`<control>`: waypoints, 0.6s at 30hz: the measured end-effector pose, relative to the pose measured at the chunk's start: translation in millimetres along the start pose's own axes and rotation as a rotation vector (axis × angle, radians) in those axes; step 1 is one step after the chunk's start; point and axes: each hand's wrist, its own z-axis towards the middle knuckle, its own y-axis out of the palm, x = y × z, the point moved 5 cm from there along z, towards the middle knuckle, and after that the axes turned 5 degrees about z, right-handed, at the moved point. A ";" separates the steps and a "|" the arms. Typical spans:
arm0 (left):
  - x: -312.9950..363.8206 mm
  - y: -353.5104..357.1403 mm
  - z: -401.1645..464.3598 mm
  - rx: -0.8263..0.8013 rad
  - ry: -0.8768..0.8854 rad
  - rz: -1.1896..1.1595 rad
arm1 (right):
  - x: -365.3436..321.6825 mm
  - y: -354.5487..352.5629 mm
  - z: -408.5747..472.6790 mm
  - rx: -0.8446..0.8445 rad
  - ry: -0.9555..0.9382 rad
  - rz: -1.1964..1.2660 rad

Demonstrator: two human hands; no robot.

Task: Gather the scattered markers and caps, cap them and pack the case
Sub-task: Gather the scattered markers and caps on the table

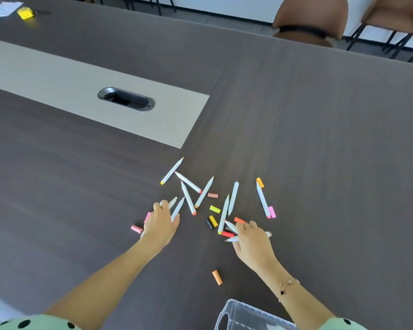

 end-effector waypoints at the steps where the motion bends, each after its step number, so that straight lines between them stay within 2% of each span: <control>1: 0.5 5.2 4.9 0.043 -0.012 -0.086 | 9.2 -8.6 3.6 0.033 0.041 0.006; 5: 1.4 29.3 18.9 -0.012 -0.032 -0.010 | 49.6 -36.1 24.5 0.139 0.278 0.084; 7: -0.7 34.9 20.2 -0.129 -0.111 -0.119 | 65.7 -43.7 37.4 0.157 0.358 0.119; 9: -1.0 41.1 14.7 -0.256 -0.084 0.060 | 76.6 -48.2 48.8 0.167 0.410 0.124; 11: -2.0 49.6 15.3 -0.296 -0.052 0.081 | 81.9 -48.4 59.0 0.159 0.438 0.115; 15: -6.8 35.4 16.7 -0.174 -0.196 -0.186 | 82.5 -39.4 72.0 0.065 0.461 0.074; 18: -19.9 20.6 15.0 -0.102 -0.184 -0.203 | 81.2 -33.0 77.0 0.031 0.493 0.067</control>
